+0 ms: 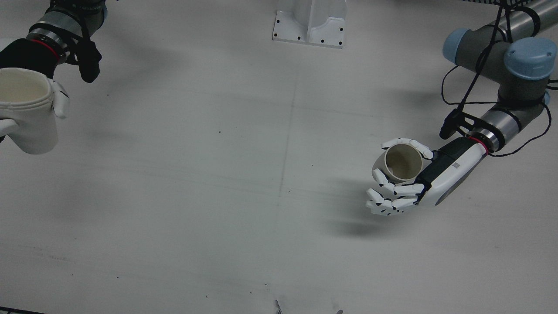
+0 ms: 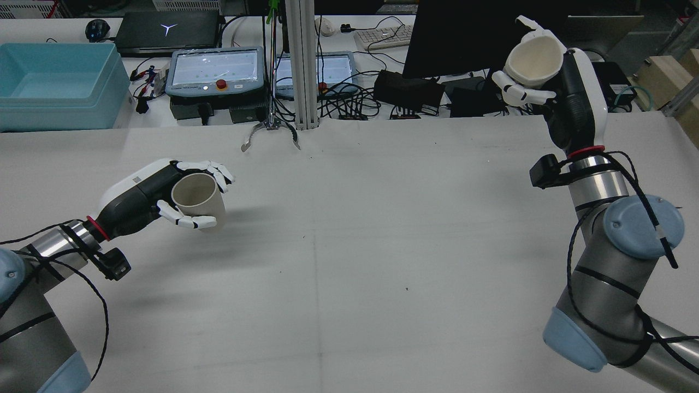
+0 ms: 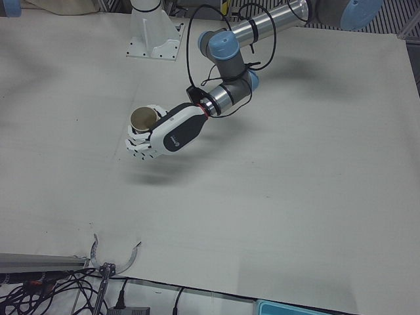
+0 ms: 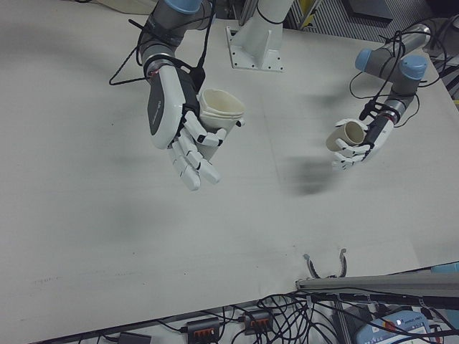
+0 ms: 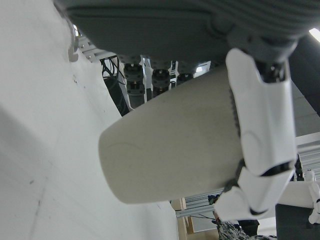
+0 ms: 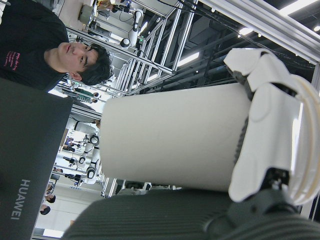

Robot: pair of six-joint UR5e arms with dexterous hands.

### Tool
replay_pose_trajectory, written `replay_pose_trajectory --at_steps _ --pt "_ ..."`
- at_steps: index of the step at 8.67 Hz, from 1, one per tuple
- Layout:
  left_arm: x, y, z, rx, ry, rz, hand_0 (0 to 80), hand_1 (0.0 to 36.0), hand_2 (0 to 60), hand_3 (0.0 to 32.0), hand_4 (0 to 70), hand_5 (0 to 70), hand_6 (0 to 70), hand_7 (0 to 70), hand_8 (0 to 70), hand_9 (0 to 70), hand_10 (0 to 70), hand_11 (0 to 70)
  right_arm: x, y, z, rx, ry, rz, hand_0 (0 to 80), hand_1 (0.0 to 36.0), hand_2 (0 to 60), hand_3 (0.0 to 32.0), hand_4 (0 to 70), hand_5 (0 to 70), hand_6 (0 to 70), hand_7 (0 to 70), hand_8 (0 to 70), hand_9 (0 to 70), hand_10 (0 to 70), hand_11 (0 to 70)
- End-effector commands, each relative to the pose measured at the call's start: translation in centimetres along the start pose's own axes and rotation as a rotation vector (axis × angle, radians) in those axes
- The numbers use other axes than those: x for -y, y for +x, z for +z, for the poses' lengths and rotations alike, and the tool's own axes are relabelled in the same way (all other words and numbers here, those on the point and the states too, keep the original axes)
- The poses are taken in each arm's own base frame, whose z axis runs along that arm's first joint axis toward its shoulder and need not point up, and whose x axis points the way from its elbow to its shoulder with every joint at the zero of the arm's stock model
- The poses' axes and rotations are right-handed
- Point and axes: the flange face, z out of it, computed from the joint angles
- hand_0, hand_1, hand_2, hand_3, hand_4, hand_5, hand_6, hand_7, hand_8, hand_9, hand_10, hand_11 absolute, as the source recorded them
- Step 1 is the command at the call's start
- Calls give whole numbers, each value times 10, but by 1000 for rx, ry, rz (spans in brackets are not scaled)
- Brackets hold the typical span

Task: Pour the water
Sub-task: 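Bring the white cup above the beige cup held by the left hand, then tilt the white cup with the right hand over the beige cup's opening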

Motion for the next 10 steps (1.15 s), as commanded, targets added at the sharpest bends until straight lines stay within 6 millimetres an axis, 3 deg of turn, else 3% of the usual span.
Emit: replay_pose_trajectory --at_steps 1,2,3,6,7,9,10 --pt "-87 -57 69 61 -92 -44 560 360 600 0 525 700 218 399 176 278 133 218 -33 10 7 10 -29 -29 540 253 324 0 202 700 112 183 47 90 66 115" --pt "-113 -79 88 81 -121 -53 563 360 600 0 524 700 219 399 176 278 132 218 -47 25 -2 -12 -39 -22 543 255 325 0 205 700 114 186 47 89 66 115" --pt "-122 -84 105 83 -125 -56 564 360 600 0 521 700 218 398 176 278 132 217 -66 34 -5 -28 -63 -46 543 256 325 0 206 700 114 186 46 89 64 112" --pt "-123 -81 109 79 -126 -62 566 360 600 0 516 700 218 395 176 277 132 217 -96 47 -27 -66 -115 -185 543 262 341 0 179 700 113 180 42 81 60 107" --pt "-122 -80 109 78 -125 -63 572 360 600 0 514 700 219 395 176 276 132 217 -108 48 -36 -86 -153 -227 542 259 334 0 174 700 112 177 43 82 61 109" --pt "-128 -76 114 71 -133 -64 578 360 600 0 512 700 220 394 176 276 132 218 -150 33 -60 -73 -237 -369 539 258 328 0 142 700 107 167 34 69 51 93" --pt "-128 -73 115 67 -133 -64 577 360 600 0 510 700 221 395 176 276 131 217 -160 29 -68 -65 -256 -437 536 256 324 0 131 700 107 165 34 68 46 87"
